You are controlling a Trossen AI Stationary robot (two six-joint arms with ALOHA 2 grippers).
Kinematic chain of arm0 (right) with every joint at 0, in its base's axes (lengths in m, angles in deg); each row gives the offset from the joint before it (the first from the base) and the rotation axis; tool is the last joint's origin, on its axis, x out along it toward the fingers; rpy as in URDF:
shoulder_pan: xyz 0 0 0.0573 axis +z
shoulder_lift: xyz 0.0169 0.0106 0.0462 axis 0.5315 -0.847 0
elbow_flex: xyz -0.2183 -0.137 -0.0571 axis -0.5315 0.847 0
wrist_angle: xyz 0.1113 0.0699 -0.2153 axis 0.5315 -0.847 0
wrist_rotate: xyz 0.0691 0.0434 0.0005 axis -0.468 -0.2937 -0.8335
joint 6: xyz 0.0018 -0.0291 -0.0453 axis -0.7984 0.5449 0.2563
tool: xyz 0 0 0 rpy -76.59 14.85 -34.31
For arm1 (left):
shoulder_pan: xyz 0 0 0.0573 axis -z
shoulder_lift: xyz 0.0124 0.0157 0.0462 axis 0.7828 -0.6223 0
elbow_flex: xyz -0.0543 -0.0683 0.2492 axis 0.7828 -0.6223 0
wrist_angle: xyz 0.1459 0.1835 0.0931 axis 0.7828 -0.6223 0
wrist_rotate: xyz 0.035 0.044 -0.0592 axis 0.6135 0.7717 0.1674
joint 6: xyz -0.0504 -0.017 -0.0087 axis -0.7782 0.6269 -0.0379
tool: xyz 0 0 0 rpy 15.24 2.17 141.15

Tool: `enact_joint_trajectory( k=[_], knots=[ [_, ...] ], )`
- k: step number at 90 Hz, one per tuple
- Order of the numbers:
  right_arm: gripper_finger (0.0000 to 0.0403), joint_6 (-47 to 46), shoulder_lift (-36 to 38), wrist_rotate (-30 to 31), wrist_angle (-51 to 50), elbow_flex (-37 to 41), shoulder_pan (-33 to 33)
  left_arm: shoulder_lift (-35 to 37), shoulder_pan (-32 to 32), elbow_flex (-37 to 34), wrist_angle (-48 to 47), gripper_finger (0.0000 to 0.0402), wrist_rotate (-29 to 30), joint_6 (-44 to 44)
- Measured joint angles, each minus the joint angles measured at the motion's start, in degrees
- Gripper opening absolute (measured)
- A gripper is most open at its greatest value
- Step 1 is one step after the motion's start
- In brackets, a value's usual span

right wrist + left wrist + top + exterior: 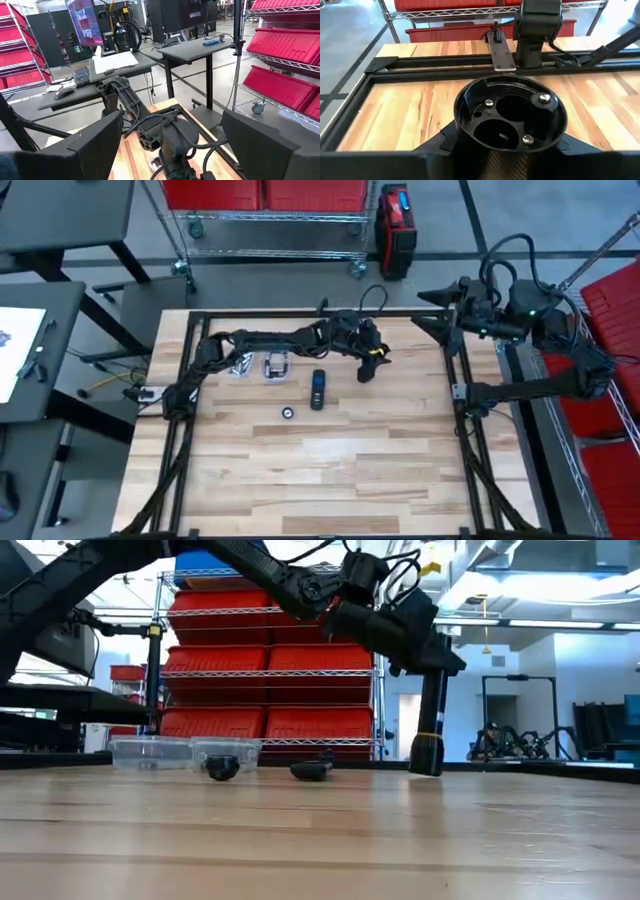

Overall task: Insert battery
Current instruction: Insert the silver battery into the flashlight battery compartment

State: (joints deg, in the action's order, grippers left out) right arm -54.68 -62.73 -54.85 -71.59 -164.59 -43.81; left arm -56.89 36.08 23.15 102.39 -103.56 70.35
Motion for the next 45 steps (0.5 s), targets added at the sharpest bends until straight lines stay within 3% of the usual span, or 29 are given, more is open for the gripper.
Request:
enact_joint_trajectory(
  k=[18, 45],
  knots=[
    [0.0329, 0.0, 0.0, 0.0, 0.0, 0.0, 0.0, 0.0, 0.0, -4.0, 11.1, 0.0126, 0.5, -4.3],
    [0.0329, 0.0, 0.0, 0.0, 0.2, 0.0, 0.0, 0.1, 0.1, -4.4, 8.2, 0.0131, 1.2, -4.9]
  ],
)
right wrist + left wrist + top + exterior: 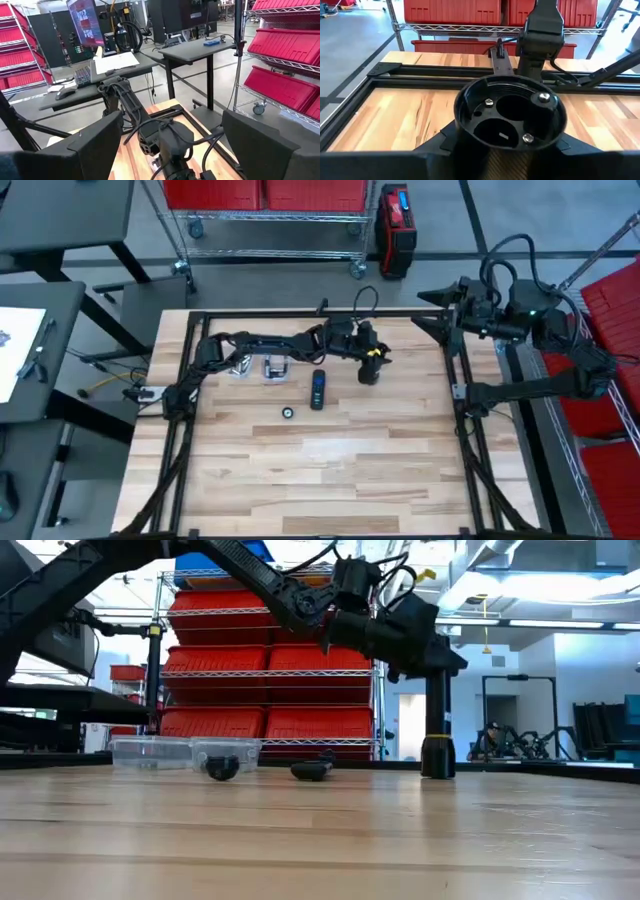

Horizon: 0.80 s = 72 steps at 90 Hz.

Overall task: Insert battery
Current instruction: Insert the silver battery into the flashlight battery compartment

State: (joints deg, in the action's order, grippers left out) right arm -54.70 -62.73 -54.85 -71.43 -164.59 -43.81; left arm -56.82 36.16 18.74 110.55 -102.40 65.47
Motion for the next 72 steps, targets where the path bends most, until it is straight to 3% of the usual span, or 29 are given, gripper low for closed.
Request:
enact_joint_trajectory(
  k=[15, 25, 72],
  knots=[
    [0.0329, 0.0, 0.0, 0.0, -0.1, 0.0, 0.0, 0.0, 0.0, 0.0, -1.3, 0.0221, 0.1, -0.1],
    [0.0329, 0.0, 0.0, 0.0, -0.2, 0.0, 0.0, 0.0, 0.0, 0.3, -1.1, 0.0254, 0.2, -0.1],
    [0.0329, 0.0, 0.0, 0.0, -0.3, 0.0, 0.0, 5.4, 0.2, 0.4, -2.7, 0.0266, 0.9, 0.7]
  ],
)
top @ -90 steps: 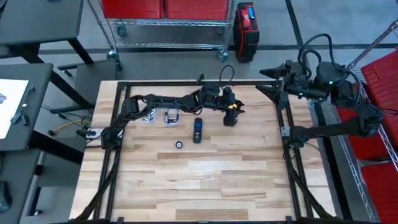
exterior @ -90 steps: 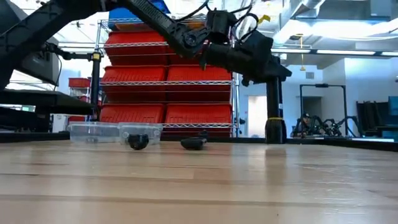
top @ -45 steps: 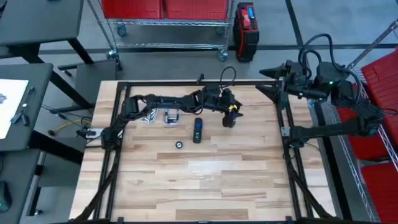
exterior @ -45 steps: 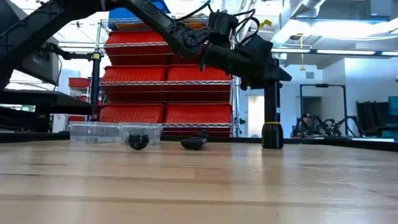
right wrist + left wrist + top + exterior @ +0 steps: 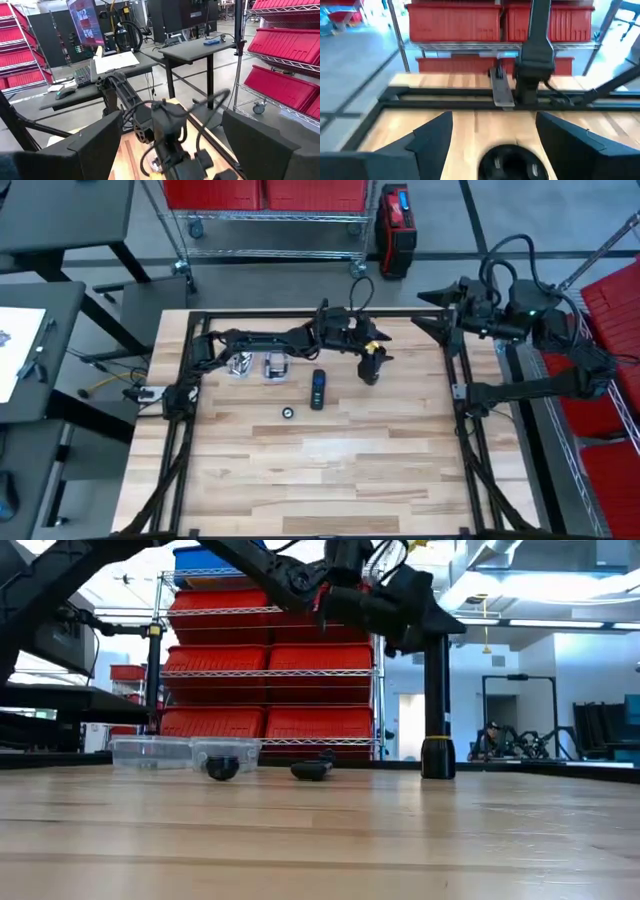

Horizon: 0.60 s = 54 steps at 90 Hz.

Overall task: Insert battery
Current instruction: Insert the silver battery into the flashlight battery compartment

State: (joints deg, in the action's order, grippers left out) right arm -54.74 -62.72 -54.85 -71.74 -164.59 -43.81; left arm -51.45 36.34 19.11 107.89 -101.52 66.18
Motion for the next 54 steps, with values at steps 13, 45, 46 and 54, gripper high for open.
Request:
enact_joint_trajectory(
  k=[13, 45, 46, 54],
  knots=[
    [0.0329, 0.0, 0.0, 0.0, -0.2, 0.0, 0.0, 2.5, 0.0, 0.0, -0.1, 0.0266, 0.5, 1.4],
    [0.0329, 0.1, 0.0, 0.0, 2.5, 0.0, 0.0, 13.4, -0.1, 0.0, -13.3, 0.0258, 8.7, 8.1],
    [0.0329, 0.1, 0.0, 0.0, 2.4, 0.0, 0.0, 13.8, -0.1, 0.1, -13.7, 0.0257, 9.2, 8.2],
    [0.0329, 0.1, -0.2, 0.1, 1.8, 0.0, -0.7, 17.0, -0.2, 0.0, -17.8, 0.0251, 11.3, 9.7]
  ],
)
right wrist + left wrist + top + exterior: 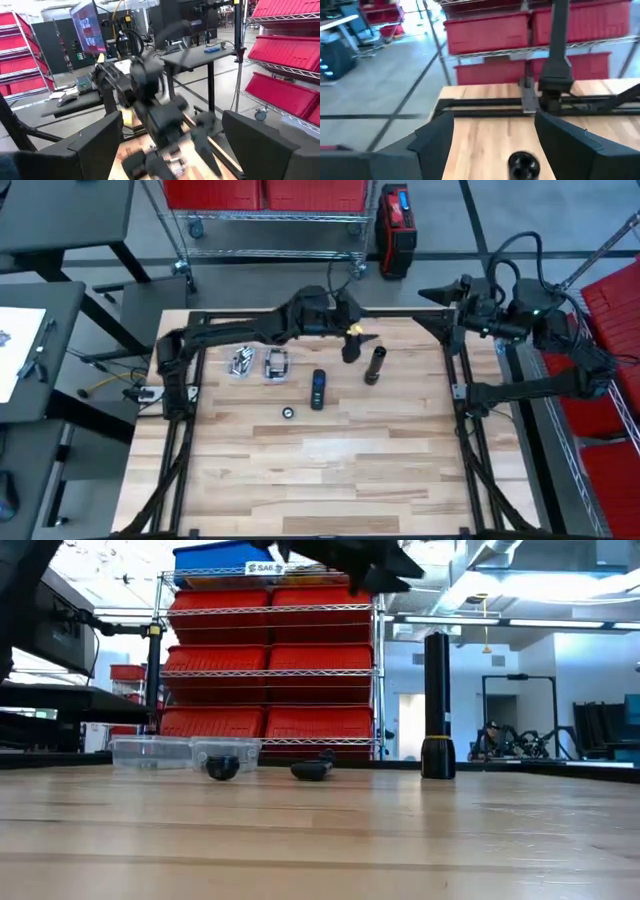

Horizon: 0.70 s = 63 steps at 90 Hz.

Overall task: Insert battery
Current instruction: Insert the silver battery into the flashlight battery compartment

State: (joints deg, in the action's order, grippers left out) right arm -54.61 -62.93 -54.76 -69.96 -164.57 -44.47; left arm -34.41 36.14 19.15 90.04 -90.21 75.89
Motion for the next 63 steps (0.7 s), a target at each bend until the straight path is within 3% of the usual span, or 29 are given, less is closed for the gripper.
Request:
enact_joint_trajectory(
  k=[24, 63],
  knots=[
    [0.0329, -1.8, -2.7, 0.2, -6.0, 0.0, -2.4, 9.1, -0.4, 0.0, -8.0, 0.0248, 6.4, -1.3],
    [0.0329, 2.6, -4.6, 0.2, -4.7, 0.0, -2.8, 21.3, -1.4, 0.0, -34.0, 0.0248, 14.8, -13.7]
  ],
)
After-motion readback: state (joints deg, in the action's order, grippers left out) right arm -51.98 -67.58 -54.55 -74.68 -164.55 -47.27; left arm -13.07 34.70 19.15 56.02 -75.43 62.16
